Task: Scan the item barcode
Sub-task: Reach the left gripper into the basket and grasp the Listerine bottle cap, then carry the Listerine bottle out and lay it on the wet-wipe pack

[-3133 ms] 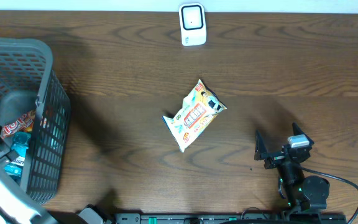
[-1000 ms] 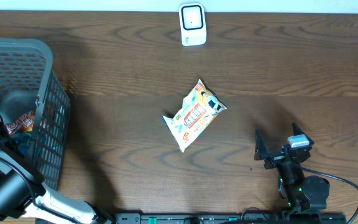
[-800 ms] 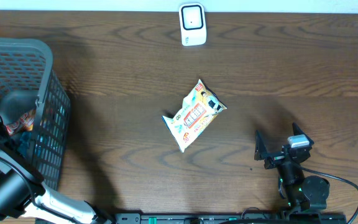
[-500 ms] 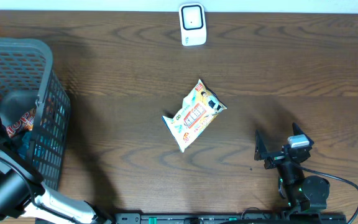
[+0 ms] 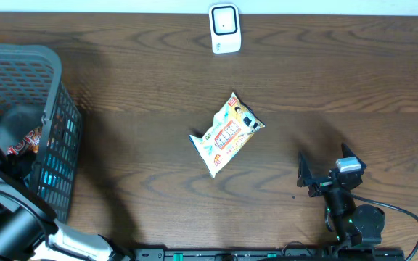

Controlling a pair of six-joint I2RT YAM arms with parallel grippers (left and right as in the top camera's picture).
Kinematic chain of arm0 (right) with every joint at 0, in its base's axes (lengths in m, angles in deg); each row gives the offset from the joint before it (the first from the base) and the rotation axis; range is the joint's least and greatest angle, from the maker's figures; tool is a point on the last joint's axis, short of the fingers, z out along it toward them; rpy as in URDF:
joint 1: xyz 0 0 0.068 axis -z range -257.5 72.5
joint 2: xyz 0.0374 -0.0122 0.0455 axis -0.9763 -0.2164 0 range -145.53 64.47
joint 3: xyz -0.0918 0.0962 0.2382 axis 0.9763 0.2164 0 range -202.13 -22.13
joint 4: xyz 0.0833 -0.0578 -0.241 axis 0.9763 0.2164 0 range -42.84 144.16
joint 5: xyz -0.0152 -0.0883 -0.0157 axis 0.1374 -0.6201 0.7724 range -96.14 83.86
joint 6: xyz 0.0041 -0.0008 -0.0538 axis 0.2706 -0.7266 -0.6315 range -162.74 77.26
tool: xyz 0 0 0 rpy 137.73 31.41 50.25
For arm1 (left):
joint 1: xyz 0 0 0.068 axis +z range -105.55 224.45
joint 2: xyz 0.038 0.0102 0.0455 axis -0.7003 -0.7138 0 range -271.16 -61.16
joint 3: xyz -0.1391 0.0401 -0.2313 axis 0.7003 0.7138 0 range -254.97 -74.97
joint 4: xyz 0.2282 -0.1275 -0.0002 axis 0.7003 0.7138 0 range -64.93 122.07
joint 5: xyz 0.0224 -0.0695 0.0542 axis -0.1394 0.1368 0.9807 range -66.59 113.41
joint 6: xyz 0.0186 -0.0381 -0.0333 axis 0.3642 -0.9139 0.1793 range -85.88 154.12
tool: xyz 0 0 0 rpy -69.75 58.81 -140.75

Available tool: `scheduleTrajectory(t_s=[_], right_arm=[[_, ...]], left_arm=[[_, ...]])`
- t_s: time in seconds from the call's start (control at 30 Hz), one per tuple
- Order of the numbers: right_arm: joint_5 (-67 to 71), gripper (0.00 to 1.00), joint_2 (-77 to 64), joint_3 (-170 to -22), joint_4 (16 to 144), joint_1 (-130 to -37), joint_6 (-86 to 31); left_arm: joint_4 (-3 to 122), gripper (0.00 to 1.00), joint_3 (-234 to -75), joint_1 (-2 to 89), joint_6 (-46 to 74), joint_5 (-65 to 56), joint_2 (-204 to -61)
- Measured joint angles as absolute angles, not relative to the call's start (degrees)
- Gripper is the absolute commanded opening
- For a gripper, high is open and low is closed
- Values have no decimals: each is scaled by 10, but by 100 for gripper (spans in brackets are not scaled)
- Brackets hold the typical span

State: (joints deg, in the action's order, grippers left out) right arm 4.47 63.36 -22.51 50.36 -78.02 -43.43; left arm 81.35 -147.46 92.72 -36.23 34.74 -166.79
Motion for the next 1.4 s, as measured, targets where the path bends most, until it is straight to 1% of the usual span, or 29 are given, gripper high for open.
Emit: scheduleTrajectory(t_s=[0.13,0.3,0.67,0.73,0.8,1.0,1.3,1.4], right_arm=[[45,99,634,-225,504,-780,-434],[45,99,634,-225,504,-780,-434],[45,99,634,-225,504,-780,-434],[45,99,634,-225,504,-780,-434],[45,99,634,-225,504,-780,-434],[45,99,634,-225,504,-780,-434],[45,99,634,-225,504,-780,-434],[45,99,634,-225,503,-780,-434]], left_arm=[[832,98,-1475,927,-359,320,-1645],[827,98,-1471,927,-359,307,-1644],[711,98,-1381,927,-359,308,-1626],[708,86,-1378,926,-359,310,-1624],[705,77,-1376,926,-355,315,-1623],[700,60,-1375,926,-348,333,-1623],[719,59,-1407,926,-275,336,-1624],[724,59,-1428,926,-256,331,-1603]])
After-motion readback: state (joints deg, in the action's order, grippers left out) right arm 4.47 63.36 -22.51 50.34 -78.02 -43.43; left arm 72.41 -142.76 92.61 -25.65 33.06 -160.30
